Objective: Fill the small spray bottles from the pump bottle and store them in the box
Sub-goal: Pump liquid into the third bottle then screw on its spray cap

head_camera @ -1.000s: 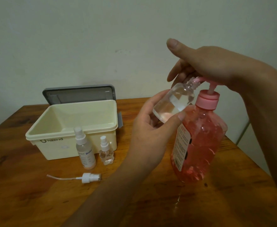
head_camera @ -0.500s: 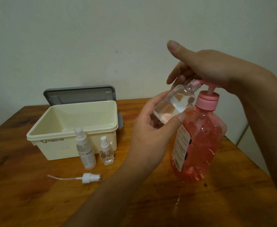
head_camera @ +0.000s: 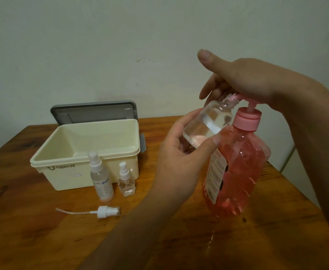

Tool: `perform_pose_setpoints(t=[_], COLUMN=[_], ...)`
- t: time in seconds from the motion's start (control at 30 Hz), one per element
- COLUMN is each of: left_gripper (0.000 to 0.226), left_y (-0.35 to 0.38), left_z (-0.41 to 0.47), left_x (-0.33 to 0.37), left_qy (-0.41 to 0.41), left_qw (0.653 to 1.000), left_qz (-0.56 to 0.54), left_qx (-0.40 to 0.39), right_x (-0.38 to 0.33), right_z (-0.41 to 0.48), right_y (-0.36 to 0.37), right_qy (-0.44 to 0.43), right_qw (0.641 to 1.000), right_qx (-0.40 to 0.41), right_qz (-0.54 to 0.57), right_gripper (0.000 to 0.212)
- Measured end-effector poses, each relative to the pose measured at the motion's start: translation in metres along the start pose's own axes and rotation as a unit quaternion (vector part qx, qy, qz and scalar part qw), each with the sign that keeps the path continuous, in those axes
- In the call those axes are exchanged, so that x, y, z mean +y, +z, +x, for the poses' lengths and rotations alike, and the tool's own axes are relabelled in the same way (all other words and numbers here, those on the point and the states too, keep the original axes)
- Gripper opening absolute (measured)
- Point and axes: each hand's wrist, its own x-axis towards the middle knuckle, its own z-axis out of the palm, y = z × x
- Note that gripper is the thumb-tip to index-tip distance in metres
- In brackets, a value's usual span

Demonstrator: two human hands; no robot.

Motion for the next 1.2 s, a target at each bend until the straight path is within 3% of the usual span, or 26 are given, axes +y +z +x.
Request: perform_pose_setpoints(t=[1.2], left_gripper=[0.043], left_y=[-0.001], left_z=[0.001], left_x=[0.000], left_qy=[-0.014], left_qw=[1.000], left_qz=[0.007], left_qx=[0.006], right_x=[-0.002], right_z=[0.000], right_y=[0.000], right_qy=[0.002], right_qw=[1.000], right_qx=[-0.004], right_qz=[-0.007], right_gripper=[0.083])
